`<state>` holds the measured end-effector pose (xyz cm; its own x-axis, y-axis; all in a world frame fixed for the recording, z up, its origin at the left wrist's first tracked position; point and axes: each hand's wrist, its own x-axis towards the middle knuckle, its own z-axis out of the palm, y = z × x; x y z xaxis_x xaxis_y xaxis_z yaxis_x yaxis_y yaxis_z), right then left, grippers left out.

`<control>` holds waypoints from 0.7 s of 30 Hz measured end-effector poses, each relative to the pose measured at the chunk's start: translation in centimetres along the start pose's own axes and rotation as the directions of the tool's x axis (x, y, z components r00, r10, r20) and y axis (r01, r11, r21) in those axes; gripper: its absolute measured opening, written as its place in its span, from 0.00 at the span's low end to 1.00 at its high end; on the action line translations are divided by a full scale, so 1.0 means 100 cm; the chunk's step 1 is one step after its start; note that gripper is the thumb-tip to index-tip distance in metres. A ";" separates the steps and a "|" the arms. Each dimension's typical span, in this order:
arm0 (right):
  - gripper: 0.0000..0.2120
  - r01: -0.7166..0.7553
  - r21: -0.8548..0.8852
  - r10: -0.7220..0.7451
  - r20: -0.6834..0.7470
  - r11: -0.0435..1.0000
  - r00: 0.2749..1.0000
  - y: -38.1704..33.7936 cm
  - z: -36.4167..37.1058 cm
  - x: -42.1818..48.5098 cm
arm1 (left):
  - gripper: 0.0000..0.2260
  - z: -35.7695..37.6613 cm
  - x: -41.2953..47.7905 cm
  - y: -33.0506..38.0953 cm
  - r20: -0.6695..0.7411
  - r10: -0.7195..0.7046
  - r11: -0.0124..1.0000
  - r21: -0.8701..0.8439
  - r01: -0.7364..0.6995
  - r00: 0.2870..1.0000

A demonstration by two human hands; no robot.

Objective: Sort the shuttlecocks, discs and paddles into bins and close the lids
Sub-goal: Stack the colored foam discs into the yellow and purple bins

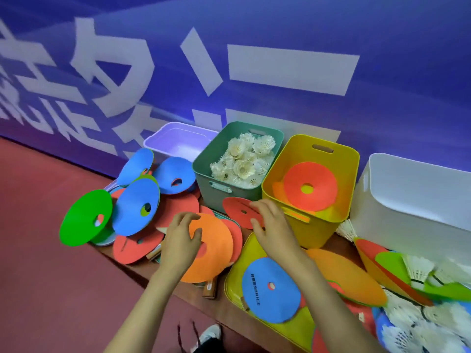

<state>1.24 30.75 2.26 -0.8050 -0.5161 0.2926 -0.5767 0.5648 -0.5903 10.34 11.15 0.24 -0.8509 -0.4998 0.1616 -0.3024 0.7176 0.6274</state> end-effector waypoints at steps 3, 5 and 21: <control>0.17 -0.017 -0.002 0.017 0.153 1.000 0.988 -0.009 0.029 0.002 | 0.14 -0.005 -0.006 -0.028 0.027 -0.092 0.995 0.051 0.091 0.995; 0.20 -0.061 -0.038 0.069 0.263 0.997 0.962 -0.012 0.048 0.007 | 0.17 -0.006 -0.005 -0.047 0.063 -0.160 0.983 0.098 0.154 0.985; 0.16 -0.446 -0.311 0.525 0.253 0.839 0.813 0.000 0.141 0.048 | 0.13 0.012 0.037 -0.123 0.223 -0.348 0.921 -0.100 0.376 0.911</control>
<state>-0.65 19.18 -6.93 -0.9216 -0.2857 -0.2626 -0.1688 0.9044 -0.3918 10.39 1.07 -7.81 -0.7654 -0.5969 -0.2406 -0.5558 0.4246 0.7147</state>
